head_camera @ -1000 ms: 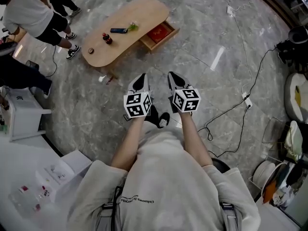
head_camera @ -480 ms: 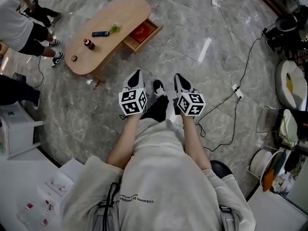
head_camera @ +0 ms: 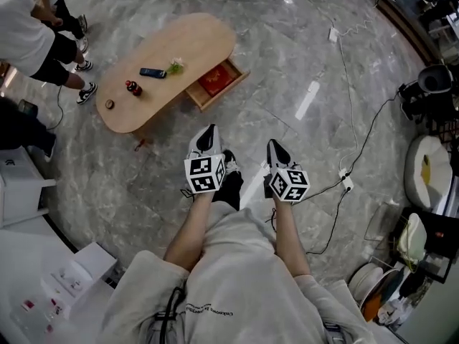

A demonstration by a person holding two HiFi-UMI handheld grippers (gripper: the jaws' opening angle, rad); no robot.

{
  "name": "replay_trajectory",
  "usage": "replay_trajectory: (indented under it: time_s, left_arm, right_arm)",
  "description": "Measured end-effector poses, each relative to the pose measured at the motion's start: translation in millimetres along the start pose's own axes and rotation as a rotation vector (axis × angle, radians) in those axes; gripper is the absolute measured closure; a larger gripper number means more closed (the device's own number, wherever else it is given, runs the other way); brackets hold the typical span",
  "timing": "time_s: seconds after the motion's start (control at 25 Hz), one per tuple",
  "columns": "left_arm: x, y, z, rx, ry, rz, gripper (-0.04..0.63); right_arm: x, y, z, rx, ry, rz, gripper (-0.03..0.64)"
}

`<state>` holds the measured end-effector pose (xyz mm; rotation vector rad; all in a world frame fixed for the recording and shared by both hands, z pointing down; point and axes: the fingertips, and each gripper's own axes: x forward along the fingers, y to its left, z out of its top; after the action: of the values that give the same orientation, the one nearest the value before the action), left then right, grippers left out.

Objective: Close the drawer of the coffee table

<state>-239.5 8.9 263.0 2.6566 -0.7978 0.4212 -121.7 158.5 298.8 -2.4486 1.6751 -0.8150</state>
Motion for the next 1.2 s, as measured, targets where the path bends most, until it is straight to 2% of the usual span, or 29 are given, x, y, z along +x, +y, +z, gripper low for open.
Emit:
replay_trajectory:
  time_s: [0.12,0.32,0.6,0.68,0.8,0.92,1.08,1.2]
  left_arm:
    - [29,7,14,-0.001,0.001,0.041,0.586]
    - [76,21,28,-0.016,-0.001,0.123,0.586]
    - [135,40,59,-0.014,-0.029,0.218,0.586]
    - [144,45,67,0.013,-0.033,0.261,0.586]
    - [156,47,72,0.047,-0.022,0.319,0.586]
    - [169,43,69,0.023,-0.026,0.379,0.586]
    - [184,33,69,0.043,-0.045,0.525,0.586]
    - [190,22,72,0.039,-0.061,0.614,0.586]
  right_arm:
    - [34,-9,23,-0.008,0.016,0.022,0.601]
    - [87,-32,57,-0.106,0.073,0.073,0.601]
    - [153,-52,105,-0.187,0.088,0.145,0.601]
    - [169,-56,115,-0.23,0.098,0.182,0.601]
    - [193,-70,130,-0.349,0.118,0.234,0.601]
    - [215,-92,147,-0.41,0.124,0.29,0.6]
    - [250,-117,167,-0.546,0.139,0.44,0.6]
    - [274,-132,188,-0.55,0.12,0.505,0.601]
